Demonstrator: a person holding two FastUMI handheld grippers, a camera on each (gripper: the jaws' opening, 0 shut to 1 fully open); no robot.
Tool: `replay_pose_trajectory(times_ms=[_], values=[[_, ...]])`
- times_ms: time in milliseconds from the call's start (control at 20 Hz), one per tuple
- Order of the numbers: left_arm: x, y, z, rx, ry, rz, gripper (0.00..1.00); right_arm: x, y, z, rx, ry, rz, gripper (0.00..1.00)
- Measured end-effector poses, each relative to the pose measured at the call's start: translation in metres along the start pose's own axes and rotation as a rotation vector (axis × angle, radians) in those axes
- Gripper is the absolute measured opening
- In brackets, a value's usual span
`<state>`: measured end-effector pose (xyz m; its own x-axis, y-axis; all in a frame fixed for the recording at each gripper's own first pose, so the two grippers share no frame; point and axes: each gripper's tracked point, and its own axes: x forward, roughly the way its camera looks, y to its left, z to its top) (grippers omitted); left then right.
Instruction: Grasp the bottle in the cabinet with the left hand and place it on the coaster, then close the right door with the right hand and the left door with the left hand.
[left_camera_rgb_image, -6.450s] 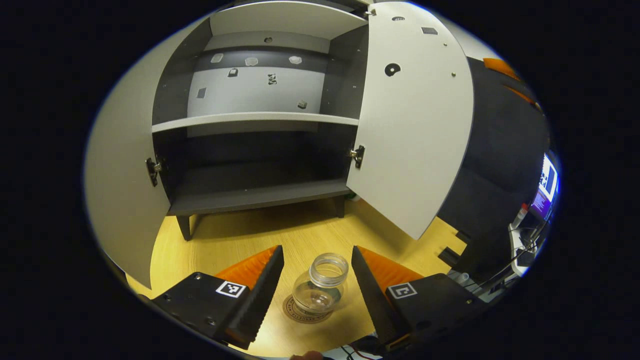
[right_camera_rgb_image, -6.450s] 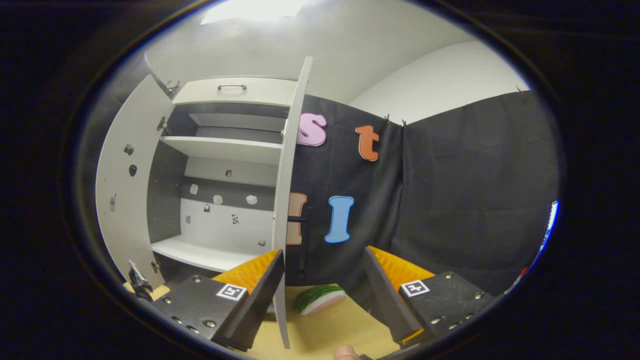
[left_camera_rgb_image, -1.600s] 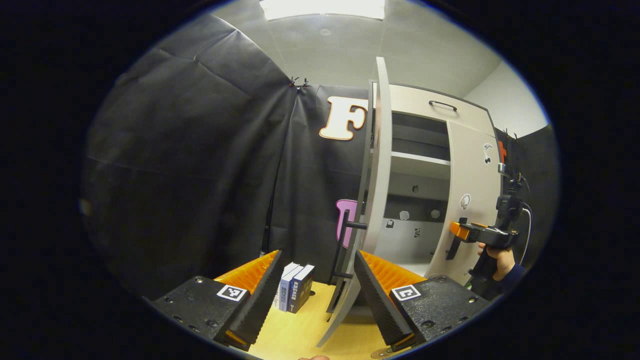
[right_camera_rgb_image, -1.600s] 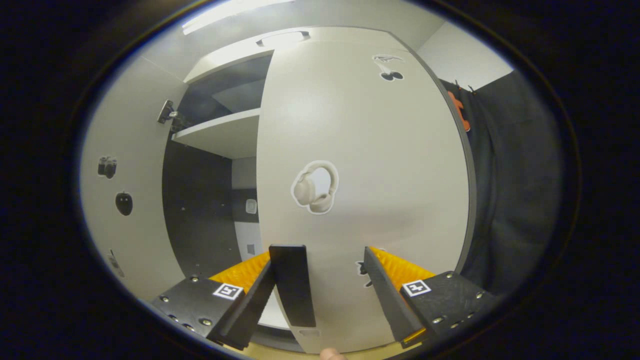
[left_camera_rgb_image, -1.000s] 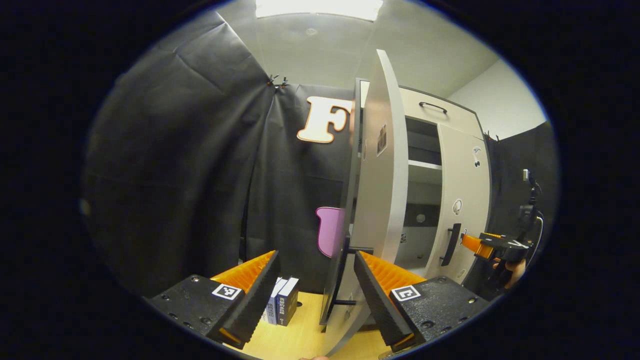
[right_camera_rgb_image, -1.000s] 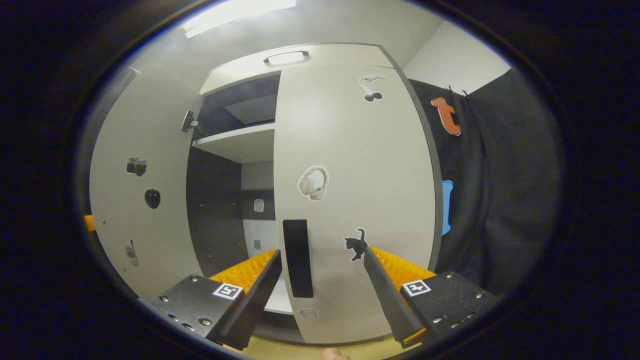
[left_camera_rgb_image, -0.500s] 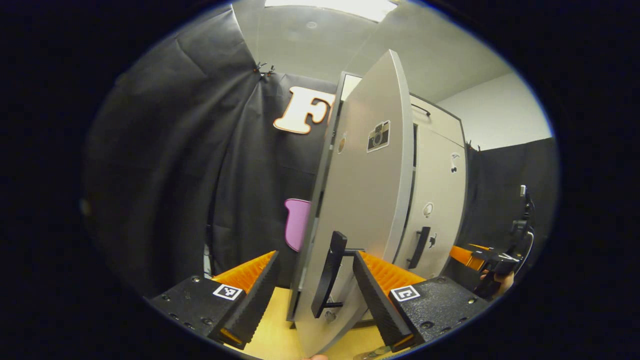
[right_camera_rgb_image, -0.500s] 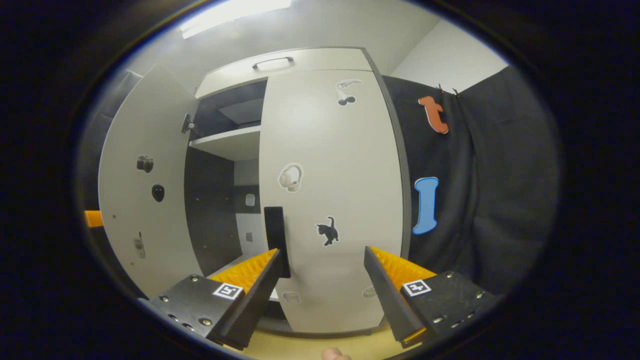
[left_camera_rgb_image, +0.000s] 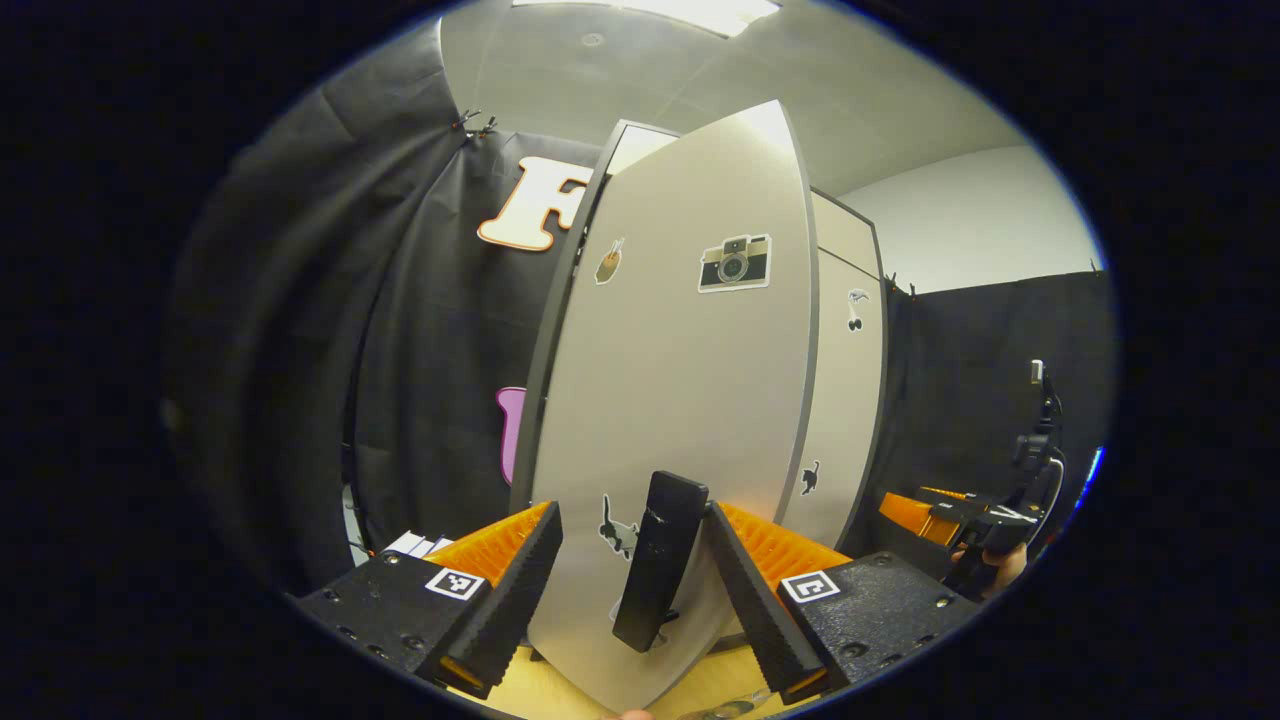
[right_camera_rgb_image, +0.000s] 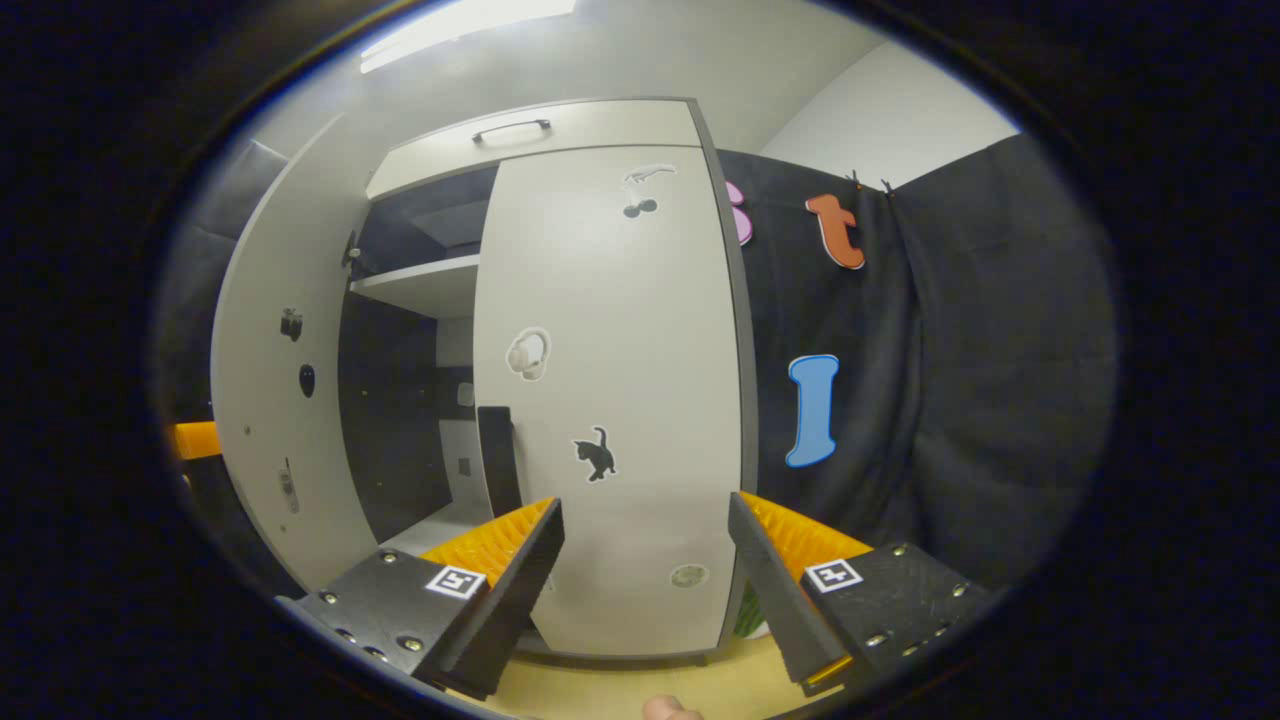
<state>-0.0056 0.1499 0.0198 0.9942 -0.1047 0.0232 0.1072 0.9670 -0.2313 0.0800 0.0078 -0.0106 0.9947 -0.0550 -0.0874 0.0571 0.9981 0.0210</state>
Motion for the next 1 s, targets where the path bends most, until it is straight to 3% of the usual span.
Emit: replay_pose_trajectory(times_ms=[150, 1000], values=[[0.01, -0.007, -0.003, -0.02, 0.004, -0.013, 0.97, -0.002, -0.008, 0.003, -0.007, -0.004, -0.013, 1.0], [0.094, -0.057, -0.027, -0.016, 0.073, -0.11, 1.0, -0.023, -0.074, -0.003, 0.005, 0.018, -0.113, 1.0]])
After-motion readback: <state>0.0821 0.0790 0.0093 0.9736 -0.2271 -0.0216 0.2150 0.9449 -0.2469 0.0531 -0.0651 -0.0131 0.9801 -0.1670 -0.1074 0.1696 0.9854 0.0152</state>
